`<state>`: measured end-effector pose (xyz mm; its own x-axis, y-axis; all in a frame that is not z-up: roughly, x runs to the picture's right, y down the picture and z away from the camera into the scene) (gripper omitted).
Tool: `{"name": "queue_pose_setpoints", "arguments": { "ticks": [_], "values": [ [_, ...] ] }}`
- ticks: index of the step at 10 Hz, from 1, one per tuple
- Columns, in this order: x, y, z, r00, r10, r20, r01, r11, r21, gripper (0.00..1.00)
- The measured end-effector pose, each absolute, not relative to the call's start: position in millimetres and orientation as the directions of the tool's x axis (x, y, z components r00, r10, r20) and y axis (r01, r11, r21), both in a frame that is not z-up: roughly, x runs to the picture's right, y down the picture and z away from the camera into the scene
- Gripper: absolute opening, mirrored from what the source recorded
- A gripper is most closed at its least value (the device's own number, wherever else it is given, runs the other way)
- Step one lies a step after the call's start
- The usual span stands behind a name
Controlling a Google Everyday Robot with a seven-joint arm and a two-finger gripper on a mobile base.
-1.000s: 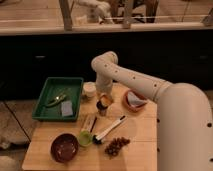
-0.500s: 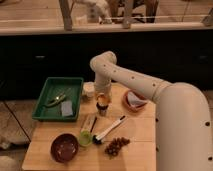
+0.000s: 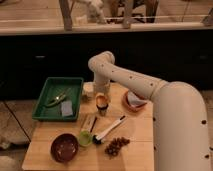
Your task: Place apple in metal cup
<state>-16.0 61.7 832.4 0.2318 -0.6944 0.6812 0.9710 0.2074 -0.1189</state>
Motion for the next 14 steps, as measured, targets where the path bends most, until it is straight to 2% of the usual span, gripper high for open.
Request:
{"name": "queue_pose_setpoints", "arguments": {
  "ticks": [14],
  "values": [
    [-10.8,56.3,834.2,0.212,-0.687,0.696,0.973,0.214,-0.085,0.80]
  ]
}}
